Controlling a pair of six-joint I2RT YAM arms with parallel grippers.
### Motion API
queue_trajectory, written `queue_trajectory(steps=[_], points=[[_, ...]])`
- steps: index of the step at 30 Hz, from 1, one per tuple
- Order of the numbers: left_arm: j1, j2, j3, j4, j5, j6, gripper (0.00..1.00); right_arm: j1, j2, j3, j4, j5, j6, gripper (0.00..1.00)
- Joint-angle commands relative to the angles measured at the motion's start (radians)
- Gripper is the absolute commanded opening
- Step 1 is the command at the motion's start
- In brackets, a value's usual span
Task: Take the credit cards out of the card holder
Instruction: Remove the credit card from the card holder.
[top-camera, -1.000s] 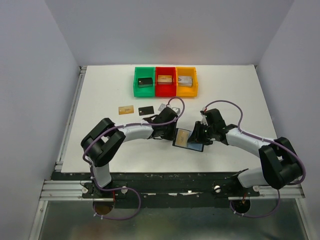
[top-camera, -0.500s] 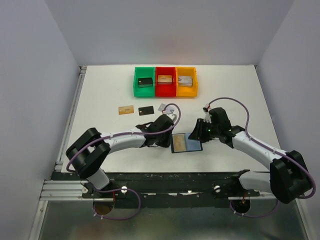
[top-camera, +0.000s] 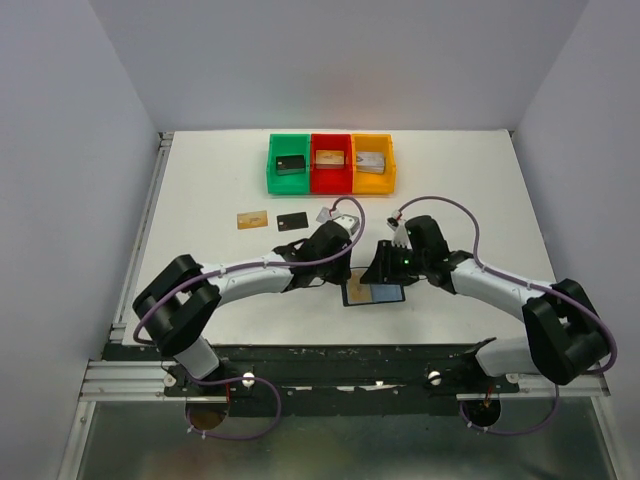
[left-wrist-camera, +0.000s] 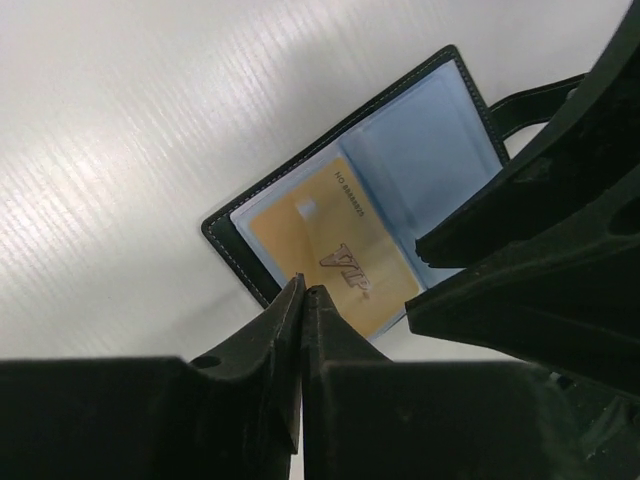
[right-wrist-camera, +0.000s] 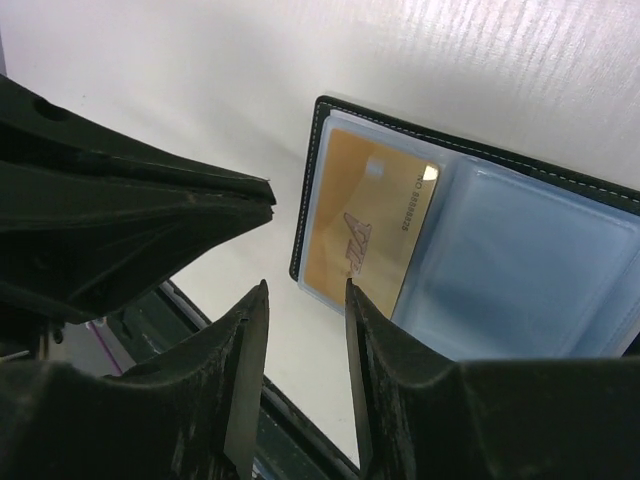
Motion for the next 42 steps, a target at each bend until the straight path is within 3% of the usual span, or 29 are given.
queue_trajectory(steps=[1,15,42], points=[[0.002,0.090,0.050,0.010,0.020,-0.003,0.12,0.002,0.048,-0.022,0.050,-0.023,0.018,0.44],[0.002,0.152,0.029,-0.029,-0.022,-0.020,0.07,0.002,0.127,-0.076,0.139,0.016,0.053,0.44],[0.002,0.181,0.026,-0.049,-0.031,-0.023,0.00,0.002,0.097,-0.080,0.067,0.115,0.056,0.45]])
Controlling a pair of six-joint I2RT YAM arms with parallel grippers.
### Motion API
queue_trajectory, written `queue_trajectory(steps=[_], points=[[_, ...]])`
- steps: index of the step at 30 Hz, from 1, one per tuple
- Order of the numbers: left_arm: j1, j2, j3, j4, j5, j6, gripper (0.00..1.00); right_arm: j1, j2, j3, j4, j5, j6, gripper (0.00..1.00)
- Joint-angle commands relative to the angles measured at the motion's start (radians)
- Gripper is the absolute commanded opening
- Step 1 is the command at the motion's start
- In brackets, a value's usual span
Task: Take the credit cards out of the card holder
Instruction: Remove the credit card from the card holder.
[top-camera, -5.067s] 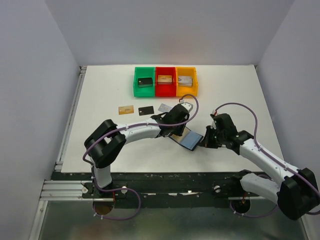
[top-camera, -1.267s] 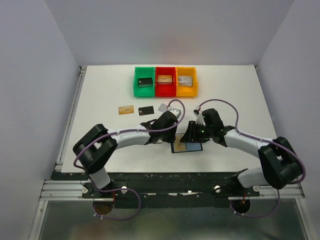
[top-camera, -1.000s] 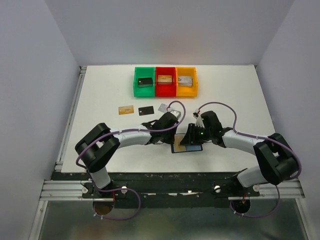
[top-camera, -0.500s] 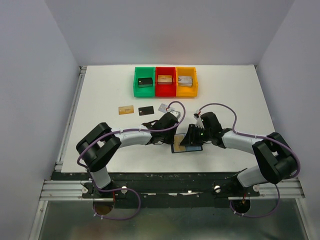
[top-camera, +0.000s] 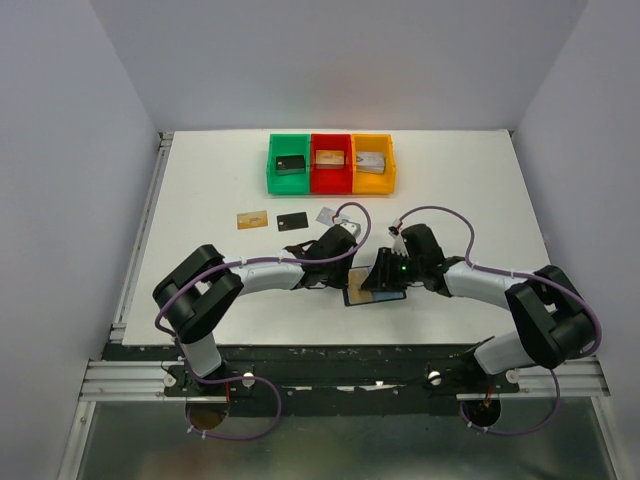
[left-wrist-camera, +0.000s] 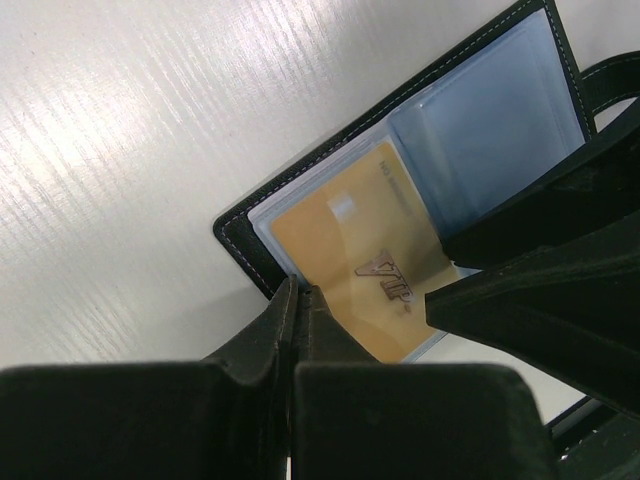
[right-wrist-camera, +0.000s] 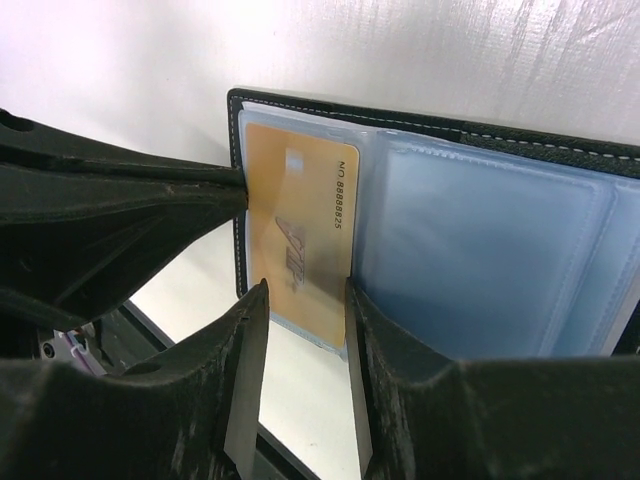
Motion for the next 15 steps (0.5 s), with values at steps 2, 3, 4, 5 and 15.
queue_trajectory(steps=[2,3,4,5,15], points=[[0.002,0.032,-0.005,-0.028,-0.023,-0.003,0.00,0.002,-0.030,-0.013,-0.048,0.061,-0.010,0.46],[0.002,0.032,-0.003,-0.028,-0.023,-0.002,0.00,0.002,-0.038,-0.013,-0.048,0.065,-0.011,0.46],[0.002,0.033,-0.003,-0.028,-0.023,-0.003,0.00,0.002,-0.041,-0.013,-0.048,0.070,-0.013,0.47],[0.002,0.035,-0.002,-0.028,-0.023,-0.003,0.00,0.002,-0.043,-0.012,-0.048,0.073,-0.014,0.47],[0.002,0.039,-0.005,-0.020,-0.014,-0.003,0.00,0.002,-0.007,-0.029,-0.002,0.012,0.001,0.47]])
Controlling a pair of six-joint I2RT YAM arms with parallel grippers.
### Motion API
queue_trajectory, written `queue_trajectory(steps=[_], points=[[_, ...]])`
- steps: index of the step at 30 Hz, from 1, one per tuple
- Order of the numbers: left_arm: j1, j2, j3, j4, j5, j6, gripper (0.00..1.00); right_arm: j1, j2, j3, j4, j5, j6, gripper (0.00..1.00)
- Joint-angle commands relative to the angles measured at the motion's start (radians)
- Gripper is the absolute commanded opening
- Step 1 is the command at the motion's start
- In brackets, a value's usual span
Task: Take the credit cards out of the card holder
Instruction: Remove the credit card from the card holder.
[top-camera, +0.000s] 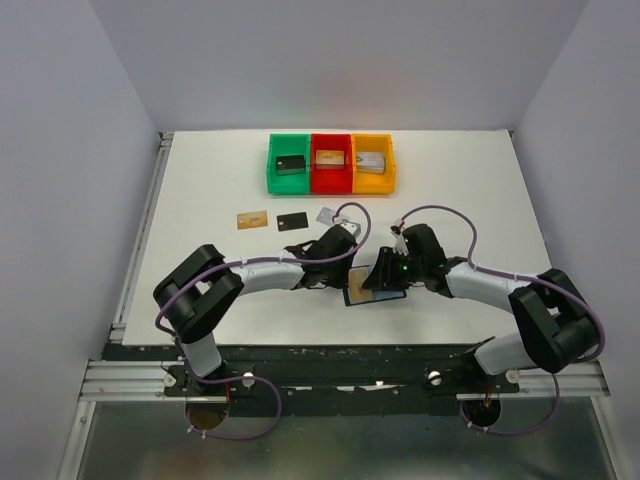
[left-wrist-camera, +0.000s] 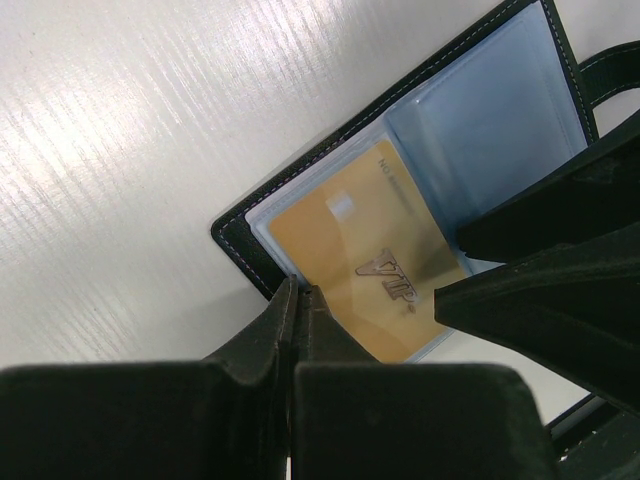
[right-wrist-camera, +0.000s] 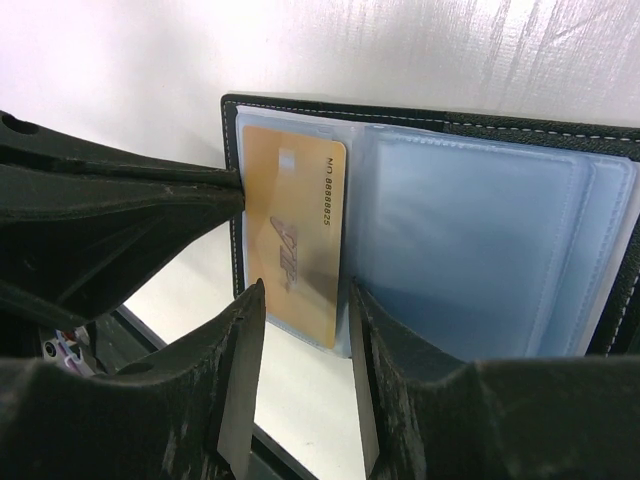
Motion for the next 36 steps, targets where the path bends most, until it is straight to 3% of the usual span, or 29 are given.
queue_trajectory(steps=[1,36], points=[[0.002,0.038,-0.003,-0.023,-0.014,-0.003,0.00,0.004,0.027,-0.028,0.031,-0.021,0.003,0.47],[0.002,0.029,-0.043,0.023,0.006,-0.026,0.00,-0.012,-0.013,-0.146,0.359,-0.156,0.158,0.44]])
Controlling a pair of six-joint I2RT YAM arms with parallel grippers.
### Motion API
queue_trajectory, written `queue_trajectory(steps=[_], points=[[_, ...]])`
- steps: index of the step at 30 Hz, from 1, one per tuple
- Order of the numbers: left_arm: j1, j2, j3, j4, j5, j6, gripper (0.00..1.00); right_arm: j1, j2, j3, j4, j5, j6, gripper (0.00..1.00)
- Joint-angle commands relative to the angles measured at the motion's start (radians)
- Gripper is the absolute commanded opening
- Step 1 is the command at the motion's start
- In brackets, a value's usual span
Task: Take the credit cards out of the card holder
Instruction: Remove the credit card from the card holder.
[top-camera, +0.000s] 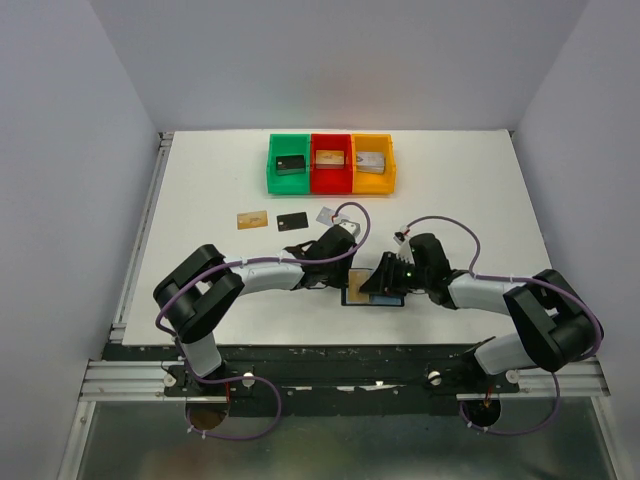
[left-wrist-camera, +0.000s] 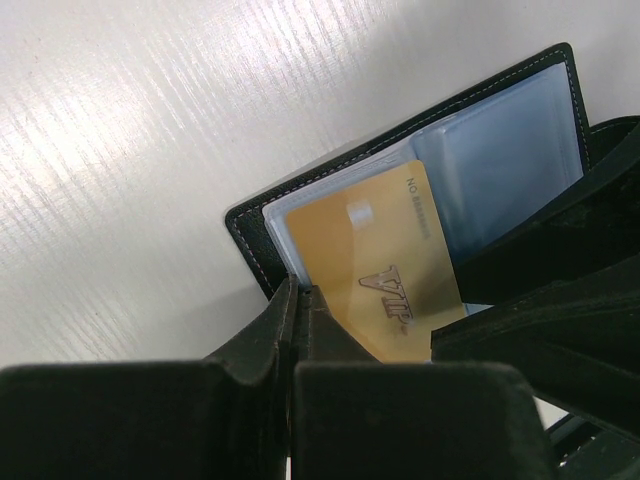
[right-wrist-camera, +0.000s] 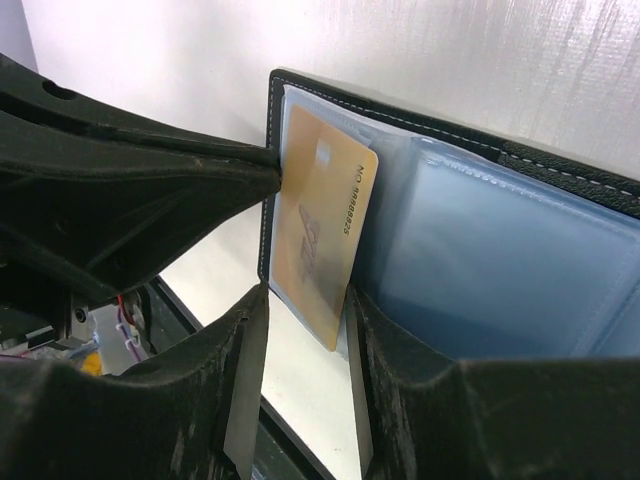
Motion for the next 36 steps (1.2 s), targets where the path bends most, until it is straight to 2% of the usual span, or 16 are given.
queue_trajectory(steps=[1,26,36], points=[[0.001,0.025,-0.035,0.002,0.005,-0.011,0.00,-0.006,-0.021,-0.015,0.108,-0.045,0.037,0.44],[0.001,0.018,-0.068,0.068,0.068,-0.020,0.00,-0.009,0.164,0.000,0.307,-0.134,0.123,0.43],[0.001,0.009,-0.072,0.068,0.063,-0.025,0.00,-0.009,0.161,-0.004,0.298,-0.126,0.113,0.42]])
